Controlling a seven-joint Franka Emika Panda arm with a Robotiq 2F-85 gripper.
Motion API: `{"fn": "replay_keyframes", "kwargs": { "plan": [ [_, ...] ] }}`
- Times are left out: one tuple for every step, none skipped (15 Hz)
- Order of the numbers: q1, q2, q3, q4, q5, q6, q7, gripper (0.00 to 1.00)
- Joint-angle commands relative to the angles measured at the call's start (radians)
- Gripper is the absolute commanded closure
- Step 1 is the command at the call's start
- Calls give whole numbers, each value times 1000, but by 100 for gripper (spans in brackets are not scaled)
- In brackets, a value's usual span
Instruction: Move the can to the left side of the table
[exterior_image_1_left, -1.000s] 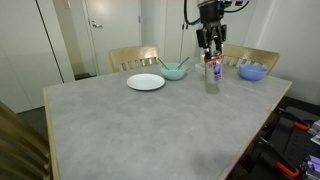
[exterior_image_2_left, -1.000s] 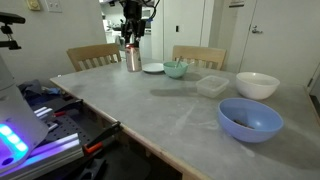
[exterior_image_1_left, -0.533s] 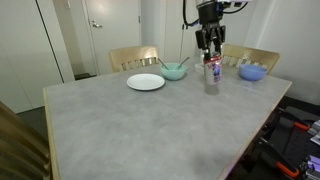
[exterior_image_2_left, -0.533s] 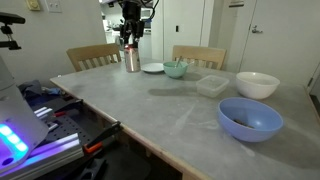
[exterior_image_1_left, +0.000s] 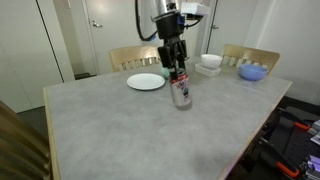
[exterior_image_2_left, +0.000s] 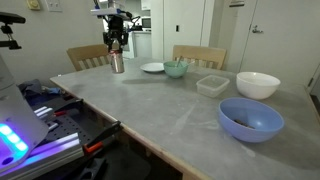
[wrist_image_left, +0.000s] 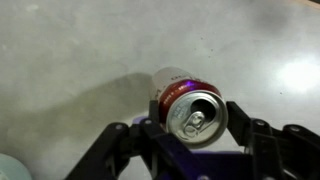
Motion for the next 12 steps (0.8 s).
{"fn": "replay_keyframes", "kwargs": {
  "plan": [
    [58, 201, 20, 252, -61, -76, -81, 58],
    [71, 244, 17, 311, -71, -84, -98, 58],
    [82, 279, 16, 368, -69, -102, -111, 58],
    [85, 313, 19, 426, -48, -110, -128, 58],
    [81, 353, 25, 482, -24, -112, -152, 58],
    [78, 389, 32, 539, 4, -128, -171, 58],
    [68, 422, 45, 591, 41, -144, -203, 58],
    [63, 448, 56, 632, 80, -164, -227, 58],
    [68, 474, 58, 669, 102, -179, -234, 58],
    [78, 495, 58, 695, 118, -188, -231, 58],
    [89, 516, 56, 720, 121, -193, -227, 58],
    [101, 535, 54, 740, 116, -195, -223, 58]
  ]
}}
